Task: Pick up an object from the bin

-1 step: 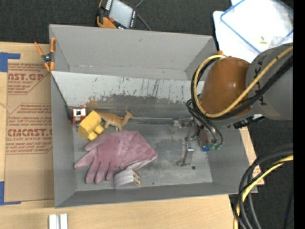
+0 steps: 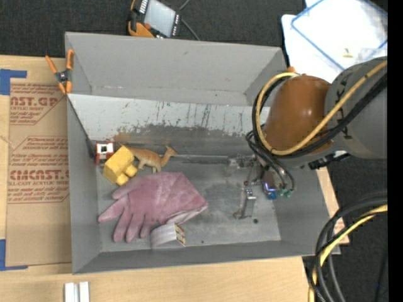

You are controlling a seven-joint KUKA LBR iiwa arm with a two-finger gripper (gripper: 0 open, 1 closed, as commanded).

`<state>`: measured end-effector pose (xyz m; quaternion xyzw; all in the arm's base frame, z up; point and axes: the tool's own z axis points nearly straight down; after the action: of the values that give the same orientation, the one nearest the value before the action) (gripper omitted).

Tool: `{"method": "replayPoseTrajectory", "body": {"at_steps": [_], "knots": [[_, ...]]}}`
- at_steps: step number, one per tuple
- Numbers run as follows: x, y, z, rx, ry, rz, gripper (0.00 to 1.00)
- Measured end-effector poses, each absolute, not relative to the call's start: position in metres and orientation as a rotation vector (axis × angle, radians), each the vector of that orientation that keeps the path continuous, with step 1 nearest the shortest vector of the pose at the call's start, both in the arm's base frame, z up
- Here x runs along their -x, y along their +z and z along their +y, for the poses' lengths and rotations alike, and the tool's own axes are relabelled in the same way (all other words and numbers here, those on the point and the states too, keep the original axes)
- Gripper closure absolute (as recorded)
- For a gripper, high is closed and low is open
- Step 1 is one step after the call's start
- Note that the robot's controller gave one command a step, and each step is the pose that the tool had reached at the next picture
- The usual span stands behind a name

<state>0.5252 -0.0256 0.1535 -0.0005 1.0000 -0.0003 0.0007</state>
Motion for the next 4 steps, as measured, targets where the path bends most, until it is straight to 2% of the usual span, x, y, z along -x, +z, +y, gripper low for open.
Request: {"method": "replayPoseTrajectory", "body": {"at_steps": [1,2,3,4], "knots": [[-0.514,0.075,-0.024,0.175,0.0,3.143,0.0],[-0.528,0.074,-0.022,0.292,-0.004,3.117,0.0],[-0.521,0.071,0.025,0.726,-0.001,3.054,0.0],[-0.522,0.077,-0.008,-0.046,-0.003,3.132,1.0]]}}
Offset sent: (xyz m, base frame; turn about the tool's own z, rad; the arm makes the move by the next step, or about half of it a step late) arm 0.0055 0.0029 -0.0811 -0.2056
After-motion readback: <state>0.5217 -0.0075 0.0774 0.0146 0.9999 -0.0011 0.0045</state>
